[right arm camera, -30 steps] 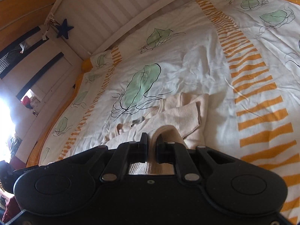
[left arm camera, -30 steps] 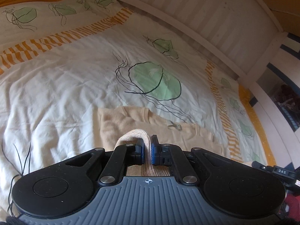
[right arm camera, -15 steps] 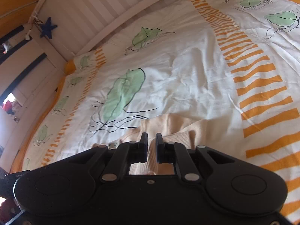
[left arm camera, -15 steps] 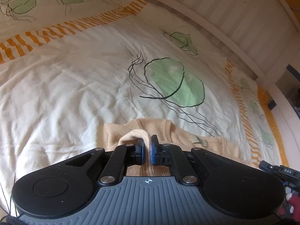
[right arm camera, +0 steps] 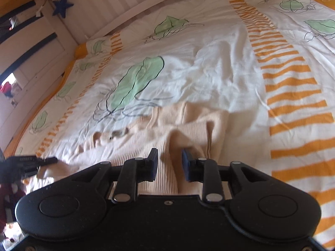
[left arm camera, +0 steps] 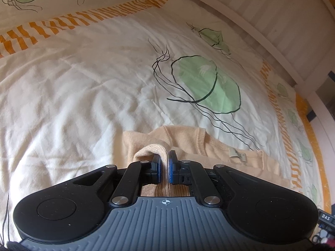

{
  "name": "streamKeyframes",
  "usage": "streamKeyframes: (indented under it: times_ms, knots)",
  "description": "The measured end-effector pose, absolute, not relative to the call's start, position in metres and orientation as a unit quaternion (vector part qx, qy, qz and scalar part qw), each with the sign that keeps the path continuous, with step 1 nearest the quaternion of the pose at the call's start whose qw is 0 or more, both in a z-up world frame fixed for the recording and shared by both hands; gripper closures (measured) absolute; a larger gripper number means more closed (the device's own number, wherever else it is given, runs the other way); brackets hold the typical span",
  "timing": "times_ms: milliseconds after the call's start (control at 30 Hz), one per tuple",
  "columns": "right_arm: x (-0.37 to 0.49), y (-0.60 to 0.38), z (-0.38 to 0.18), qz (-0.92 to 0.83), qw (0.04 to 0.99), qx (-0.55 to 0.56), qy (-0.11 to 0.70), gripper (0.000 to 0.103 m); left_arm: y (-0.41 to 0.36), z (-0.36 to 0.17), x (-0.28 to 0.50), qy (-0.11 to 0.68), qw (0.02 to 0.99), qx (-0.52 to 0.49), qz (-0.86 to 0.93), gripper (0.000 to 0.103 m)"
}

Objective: Fold small clothes
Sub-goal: 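Lift the hem with both grippers and fold it onto the collar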

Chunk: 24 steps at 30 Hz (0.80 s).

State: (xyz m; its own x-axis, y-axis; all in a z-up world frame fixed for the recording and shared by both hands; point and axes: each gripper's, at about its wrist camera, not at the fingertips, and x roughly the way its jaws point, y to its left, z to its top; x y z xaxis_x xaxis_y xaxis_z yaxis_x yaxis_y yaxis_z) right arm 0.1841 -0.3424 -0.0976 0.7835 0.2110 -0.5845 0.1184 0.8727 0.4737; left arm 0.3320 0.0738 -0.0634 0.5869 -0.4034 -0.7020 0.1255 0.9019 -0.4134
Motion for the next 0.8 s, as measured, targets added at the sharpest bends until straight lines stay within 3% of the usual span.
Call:
streamKeyframes:
  times_ms: [167, 267, 367, 600, 800]
  knots:
    - [0.179, -0.342, -0.108, 0.033, 0.905, 0.276, 0.323, 0.050, 0.072, -0.063, 0.332, 0.428, 0.877, -0.158, -0.152, 0.096]
    - [0.182, -0.342, -0.113, 0.046, 0.901, 0.283, 0.326, 0.050, 0.072, -0.063, 0.332, 0.429, 0.876, -0.159, -0.152, 0.096]
    - [0.183, -0.339, -0.112, 0.069, 0.898, 0.290, 0.324, 0.093, 0.073, -0.060, 0.330, 0.427, 0.877, -0.159, -0.154, 0.096]
    - [0.193, -0.359, -0.081, 0.074, 0.894, 0.364, 0.252, 0.093, 0.069, -0.045, 0.336, 0.410, 0.880, -0.171, -0.169, 0.096]
    - [0.230, -0.376, -0.086, 0.034, 0.891, 0.372, 0.256, 0.093, 0.062, -0.059, 0.356, 0.425, 0.874, -0.174, -0.160, 0.096]
